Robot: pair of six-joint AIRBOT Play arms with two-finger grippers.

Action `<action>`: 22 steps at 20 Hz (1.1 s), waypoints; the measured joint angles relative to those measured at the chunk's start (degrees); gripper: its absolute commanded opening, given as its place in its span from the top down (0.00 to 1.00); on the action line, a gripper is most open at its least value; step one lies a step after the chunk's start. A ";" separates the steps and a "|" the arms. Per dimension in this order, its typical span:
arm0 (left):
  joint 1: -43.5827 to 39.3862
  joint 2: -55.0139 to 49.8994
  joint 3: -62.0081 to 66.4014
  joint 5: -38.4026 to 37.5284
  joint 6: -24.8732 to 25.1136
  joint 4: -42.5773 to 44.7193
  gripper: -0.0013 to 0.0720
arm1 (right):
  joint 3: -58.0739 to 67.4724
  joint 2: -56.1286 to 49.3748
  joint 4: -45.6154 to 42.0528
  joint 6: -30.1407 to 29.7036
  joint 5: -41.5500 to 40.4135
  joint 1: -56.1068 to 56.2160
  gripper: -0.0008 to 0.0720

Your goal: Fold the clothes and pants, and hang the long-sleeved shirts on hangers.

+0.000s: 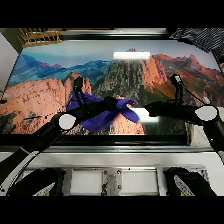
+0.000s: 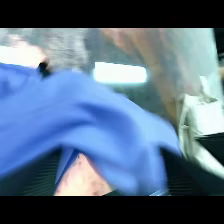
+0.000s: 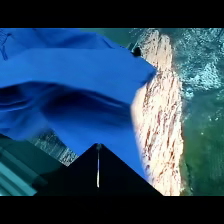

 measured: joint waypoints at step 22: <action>35.85 -25.27 13.57 -32.13 10.58 16.94 0.97 | 0.02 -4.42 -3.98 1.99 -0.39 0.00 0.46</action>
